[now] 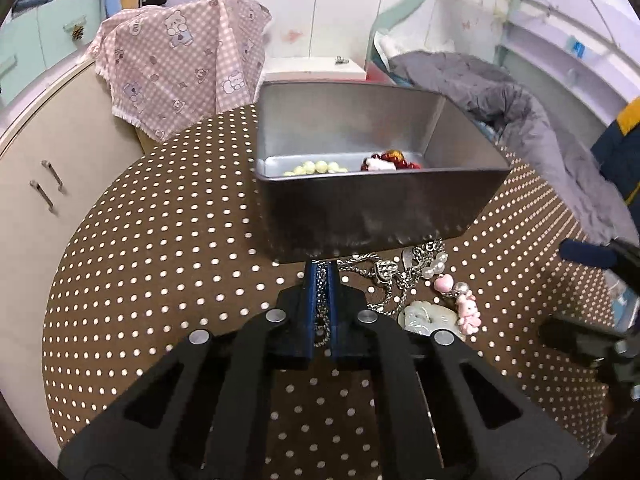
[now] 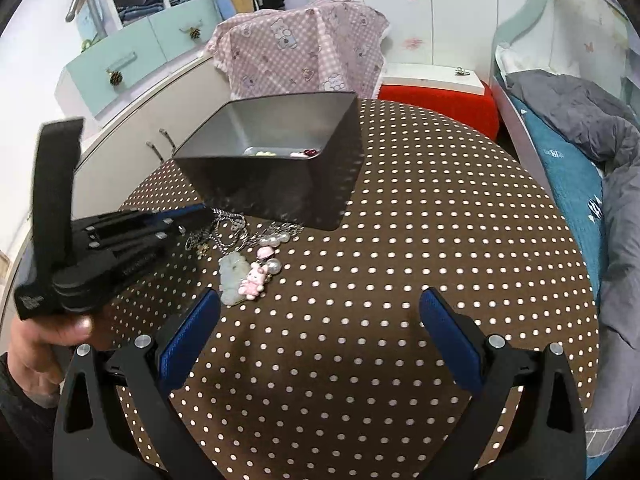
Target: Organize jewelry
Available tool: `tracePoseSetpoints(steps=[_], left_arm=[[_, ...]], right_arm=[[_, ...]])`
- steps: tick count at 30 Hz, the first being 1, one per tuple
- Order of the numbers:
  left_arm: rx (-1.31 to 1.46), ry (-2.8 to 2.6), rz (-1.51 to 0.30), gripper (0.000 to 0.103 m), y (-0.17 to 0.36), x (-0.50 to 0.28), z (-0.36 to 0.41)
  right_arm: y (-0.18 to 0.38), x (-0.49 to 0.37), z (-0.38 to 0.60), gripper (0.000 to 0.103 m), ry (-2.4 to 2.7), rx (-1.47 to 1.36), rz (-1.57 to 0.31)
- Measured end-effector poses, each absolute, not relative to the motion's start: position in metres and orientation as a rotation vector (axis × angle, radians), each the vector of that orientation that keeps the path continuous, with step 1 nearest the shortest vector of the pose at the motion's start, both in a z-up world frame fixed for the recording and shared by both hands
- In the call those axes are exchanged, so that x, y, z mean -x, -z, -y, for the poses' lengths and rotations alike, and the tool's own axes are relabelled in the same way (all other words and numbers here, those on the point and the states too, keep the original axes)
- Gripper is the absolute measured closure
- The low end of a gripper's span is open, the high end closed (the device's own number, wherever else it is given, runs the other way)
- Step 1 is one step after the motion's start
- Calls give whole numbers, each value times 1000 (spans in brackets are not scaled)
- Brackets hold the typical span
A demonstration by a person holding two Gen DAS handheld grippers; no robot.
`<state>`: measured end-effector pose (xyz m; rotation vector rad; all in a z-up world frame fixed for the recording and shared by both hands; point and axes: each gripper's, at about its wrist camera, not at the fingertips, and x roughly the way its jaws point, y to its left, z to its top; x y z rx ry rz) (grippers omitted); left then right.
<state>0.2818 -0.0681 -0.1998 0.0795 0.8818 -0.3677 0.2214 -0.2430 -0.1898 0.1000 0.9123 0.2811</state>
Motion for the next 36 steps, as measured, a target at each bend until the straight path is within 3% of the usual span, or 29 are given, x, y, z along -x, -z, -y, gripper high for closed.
tracePoseSetpoints(steps=[12,17,21,23,24,25,29,33,36], left_arm=[[-51,328,-840,98,182,-272,37],[-70,284,-852,98,189,-270,22],[-104,261,-901,96,203,-275,22],[-90,270,-906,62,204,-273,25],[-88,262,-887,22,203,-272,25],[-95,248,-830,17,199,-268,26],[-124,282,-820,17,200,-272,38],[-121,326,-882,54,212,-284,46],[-122,365,-877,79,211,-285,50]], right_arm=[[197,-227,226,9,-312,-91,-927],[201,-232,223,21,-308,-96,-933],[203,-234,220,23,-315,-92,-942],[203,-233,219,23,-316,-90,-941],[203,-233,219,23,-316,-89,-941],[202,-233,219,23,-313,-88,-940],[202,-233,221,23,-306,-88,-939],[203,-234,219,27,-313,-84,-940],[205,-236,216,40,-312,-83,-943]])
